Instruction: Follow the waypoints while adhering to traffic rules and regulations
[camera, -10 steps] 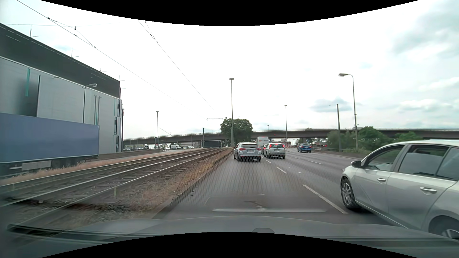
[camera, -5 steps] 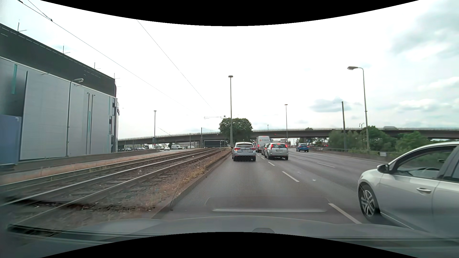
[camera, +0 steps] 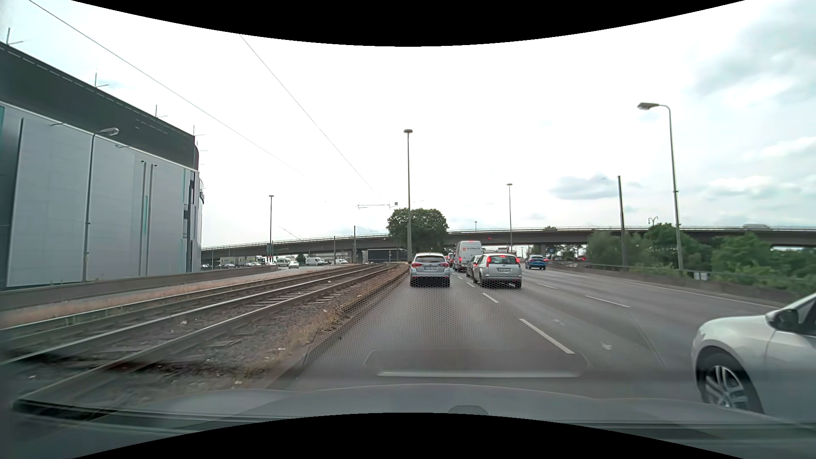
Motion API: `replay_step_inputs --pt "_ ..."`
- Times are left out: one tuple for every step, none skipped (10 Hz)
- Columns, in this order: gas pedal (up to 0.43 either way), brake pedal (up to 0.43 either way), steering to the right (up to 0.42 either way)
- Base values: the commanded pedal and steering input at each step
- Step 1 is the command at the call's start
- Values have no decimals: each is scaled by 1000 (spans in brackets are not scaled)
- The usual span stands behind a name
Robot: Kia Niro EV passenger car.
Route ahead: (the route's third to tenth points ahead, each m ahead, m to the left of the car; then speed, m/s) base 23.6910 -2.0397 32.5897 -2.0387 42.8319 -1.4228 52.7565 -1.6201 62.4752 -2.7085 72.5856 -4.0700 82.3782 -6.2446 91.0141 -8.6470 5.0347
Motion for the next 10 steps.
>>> replay_step_inputs --pt "87 0 0" --pt "79 0 0" --pt "67 0 0" --pt "67 0 0" --pt "47 0 0" --pt "28 0 0" --pt "20 0 0" --pt "0 0 0" --pt "0 0 0" --pt "0 0 0"
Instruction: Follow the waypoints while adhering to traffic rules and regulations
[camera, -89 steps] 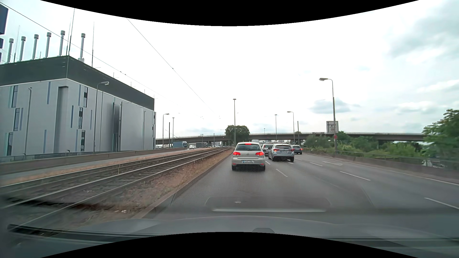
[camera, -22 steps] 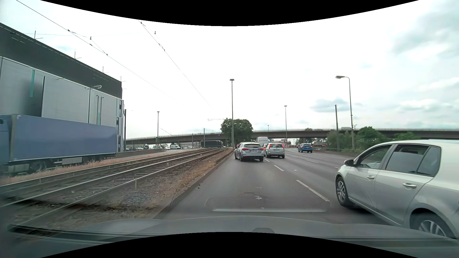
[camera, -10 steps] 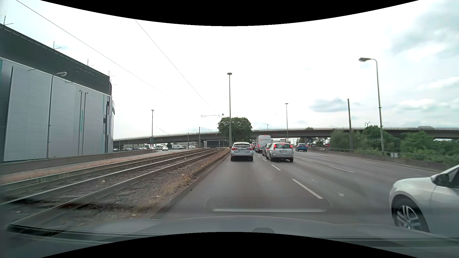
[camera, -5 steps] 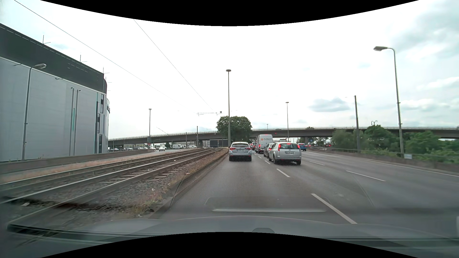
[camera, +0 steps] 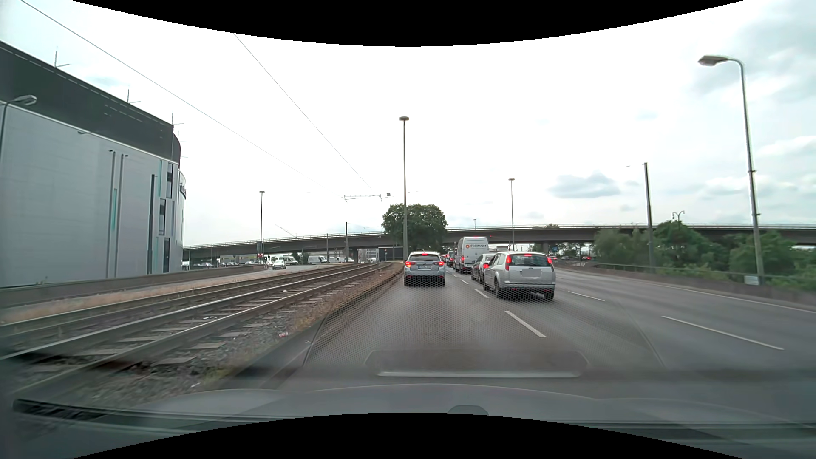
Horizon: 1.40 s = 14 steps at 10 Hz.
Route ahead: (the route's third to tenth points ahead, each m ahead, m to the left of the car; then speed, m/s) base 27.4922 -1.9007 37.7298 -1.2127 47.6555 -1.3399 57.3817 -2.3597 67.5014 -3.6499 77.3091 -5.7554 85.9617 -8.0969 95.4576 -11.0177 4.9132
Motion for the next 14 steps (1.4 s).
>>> replay_step_inputs --pt "0 0 0" --pt "0 0 0" --pt "0 0 0" --pt "0 0 0" --pt "0 0 0" --pt "0 0 0" --pt "0 0 -2" --pt "0 0 -4" --pt "0 0 -6" --pt "0 0 -7" --pt "0 0 -8" --pt "0 0 -8" --pt "0 0 -8" --pt "0 0 -8"
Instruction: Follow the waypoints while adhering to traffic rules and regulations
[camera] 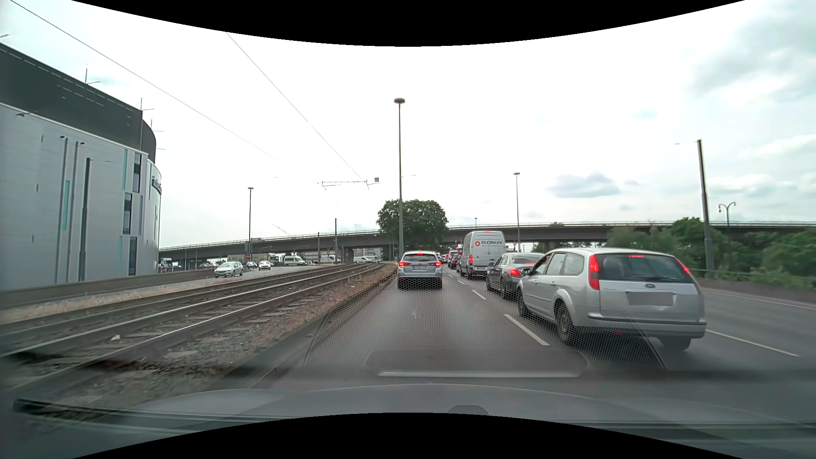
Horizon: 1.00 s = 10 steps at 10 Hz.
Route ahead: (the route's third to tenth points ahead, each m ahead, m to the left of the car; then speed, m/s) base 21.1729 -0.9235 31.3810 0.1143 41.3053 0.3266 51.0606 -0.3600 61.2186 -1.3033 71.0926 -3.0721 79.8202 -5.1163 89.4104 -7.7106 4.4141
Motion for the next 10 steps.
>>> replay_step_inputs --pt "0 0 -8" --pt "0 0 -8" --pt "0 0 -8" --pt "0 0 -9" --pt "0 0 -11" --pt "0 0 -14" --pt "0 0 -14" --pt "0 0 -14" --pt "0 0 -14" --pt "0 0 -14"
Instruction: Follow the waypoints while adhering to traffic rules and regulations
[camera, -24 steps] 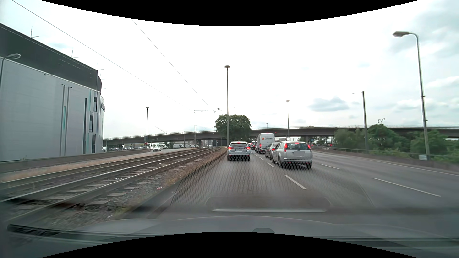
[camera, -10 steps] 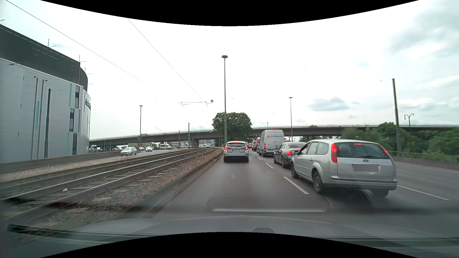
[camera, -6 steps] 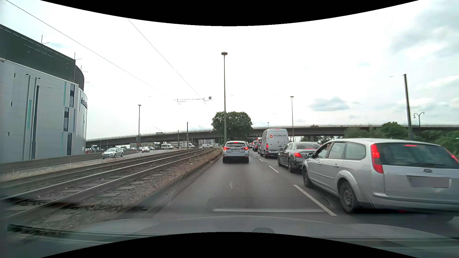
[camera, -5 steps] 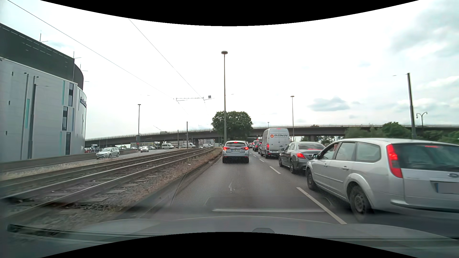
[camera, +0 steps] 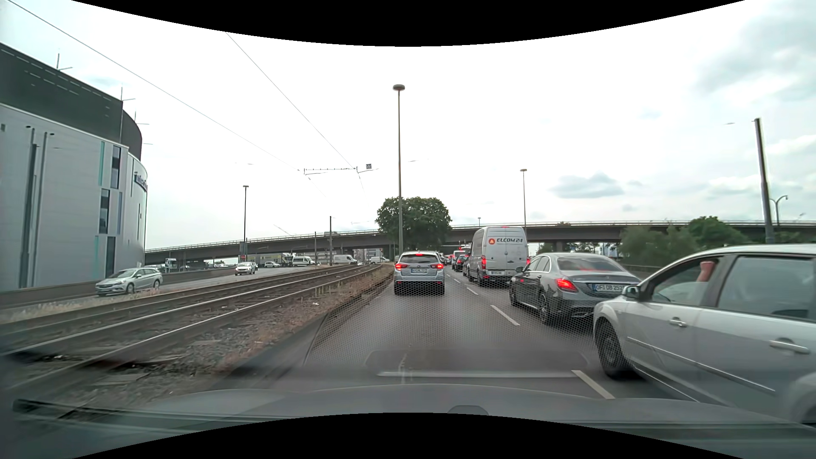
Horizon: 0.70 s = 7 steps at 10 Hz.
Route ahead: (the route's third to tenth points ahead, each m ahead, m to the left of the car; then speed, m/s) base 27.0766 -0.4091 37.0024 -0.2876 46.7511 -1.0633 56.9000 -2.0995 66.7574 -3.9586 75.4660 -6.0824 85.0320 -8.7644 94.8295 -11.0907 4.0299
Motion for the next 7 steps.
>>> replay_step_inputs --pt "0 0 -14" --pt "0 0 -14" --pt "0 0 -14" --pt "0 0 -15" --pt "0 0 -19" --pt "0 0 -22" --pt "0 0 -23"
